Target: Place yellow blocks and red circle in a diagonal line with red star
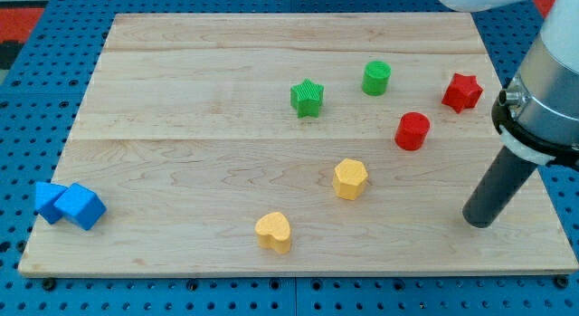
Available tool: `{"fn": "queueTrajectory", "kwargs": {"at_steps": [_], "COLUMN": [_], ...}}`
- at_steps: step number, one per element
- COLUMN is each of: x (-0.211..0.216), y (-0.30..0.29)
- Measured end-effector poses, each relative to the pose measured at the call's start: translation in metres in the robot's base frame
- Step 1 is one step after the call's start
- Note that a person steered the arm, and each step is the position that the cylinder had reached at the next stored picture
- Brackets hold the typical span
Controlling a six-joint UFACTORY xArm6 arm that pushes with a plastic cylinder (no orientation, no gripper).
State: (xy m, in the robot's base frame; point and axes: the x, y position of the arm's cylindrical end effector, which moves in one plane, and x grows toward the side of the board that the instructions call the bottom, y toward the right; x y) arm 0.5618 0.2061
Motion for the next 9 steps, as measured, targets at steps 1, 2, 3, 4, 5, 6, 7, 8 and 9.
{"fn": "queueTrajectory", "kwargs": {"at_steps": [1,2,3,4,5,6,7,8,9], "x": [0.003,-0.001,-0.018,-0.051,-0.083,-0.112,-0.117,-0.109,-0.109], "y": [0.016,0.065,0.115,0.075,0.030,-0.011,-0.046,-0.076,-0.095]}}
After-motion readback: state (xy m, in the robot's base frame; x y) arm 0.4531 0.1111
